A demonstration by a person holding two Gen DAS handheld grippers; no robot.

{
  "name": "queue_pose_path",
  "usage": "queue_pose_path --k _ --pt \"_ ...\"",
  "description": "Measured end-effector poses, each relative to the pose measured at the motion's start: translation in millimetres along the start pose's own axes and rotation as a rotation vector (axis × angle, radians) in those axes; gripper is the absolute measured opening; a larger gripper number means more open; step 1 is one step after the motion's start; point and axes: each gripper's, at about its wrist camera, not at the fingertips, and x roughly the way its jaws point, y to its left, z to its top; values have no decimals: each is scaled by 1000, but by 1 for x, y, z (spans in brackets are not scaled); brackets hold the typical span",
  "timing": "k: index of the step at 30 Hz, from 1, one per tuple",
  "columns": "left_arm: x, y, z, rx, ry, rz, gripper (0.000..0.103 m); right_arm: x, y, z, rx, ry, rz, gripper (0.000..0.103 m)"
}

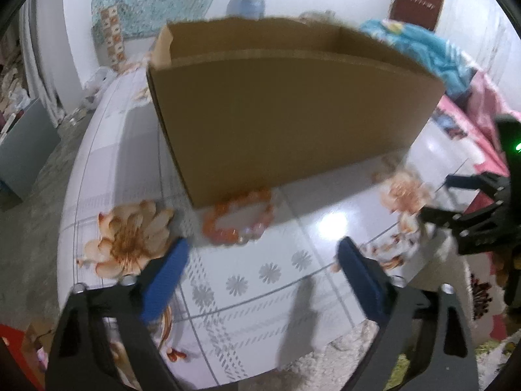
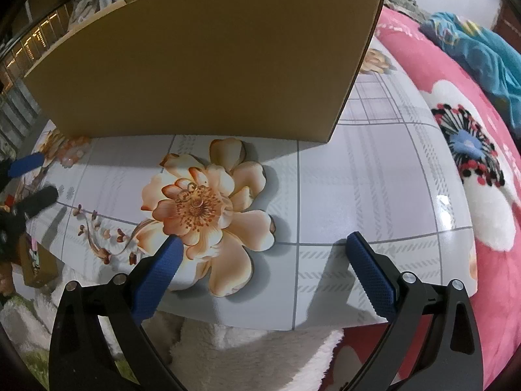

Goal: Organize jewelry

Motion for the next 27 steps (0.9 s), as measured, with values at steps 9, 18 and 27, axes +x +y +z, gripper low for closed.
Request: queue_pose_path --k 9,18,27 --pt "21 -2 20 53 2 -49 41 -27 11 4 -29 -122 152 77" --pt "32 -2 13 69 49 -46 30 -11 20 19 -42 -89 255 41" --pt "36 -9 11 122 47 -14 23 5 28 28 -145 -62 223 35"
